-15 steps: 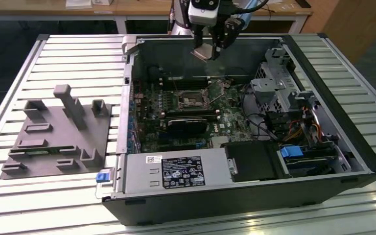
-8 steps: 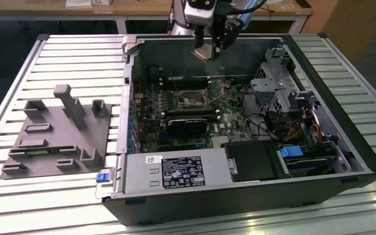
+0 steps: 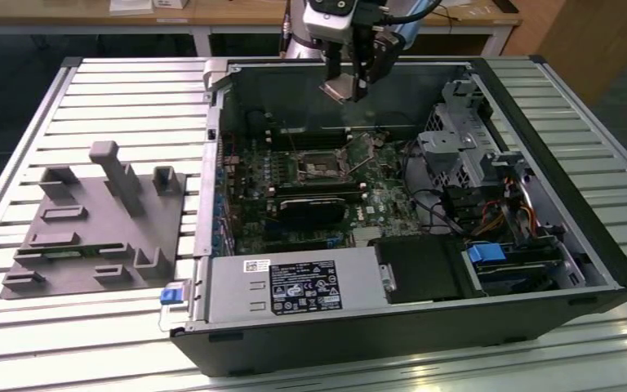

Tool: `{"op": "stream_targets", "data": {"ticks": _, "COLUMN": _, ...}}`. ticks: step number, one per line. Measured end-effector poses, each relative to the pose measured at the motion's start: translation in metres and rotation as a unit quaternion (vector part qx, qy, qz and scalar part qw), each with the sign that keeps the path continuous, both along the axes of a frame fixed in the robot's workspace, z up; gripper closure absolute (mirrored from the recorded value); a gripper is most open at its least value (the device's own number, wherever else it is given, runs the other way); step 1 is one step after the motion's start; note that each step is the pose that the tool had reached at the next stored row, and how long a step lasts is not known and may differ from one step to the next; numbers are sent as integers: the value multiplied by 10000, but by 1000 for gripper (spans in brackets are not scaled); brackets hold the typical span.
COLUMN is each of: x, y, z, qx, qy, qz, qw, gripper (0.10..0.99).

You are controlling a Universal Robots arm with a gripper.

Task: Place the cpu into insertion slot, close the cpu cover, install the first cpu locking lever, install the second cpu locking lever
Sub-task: 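Place the cpu into insertion slot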

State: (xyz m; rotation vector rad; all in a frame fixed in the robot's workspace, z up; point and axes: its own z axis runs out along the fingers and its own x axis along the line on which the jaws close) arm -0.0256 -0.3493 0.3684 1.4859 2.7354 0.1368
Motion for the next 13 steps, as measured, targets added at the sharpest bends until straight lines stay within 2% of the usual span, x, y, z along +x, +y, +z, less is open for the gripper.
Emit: {"op": "stream_targets", "data": {"ticks": 13, "x": 0, "y": 0, "z": -7, "qx": 0, "qy": 0, "qz": -307, "qw": 9995, "gripper": 549}}
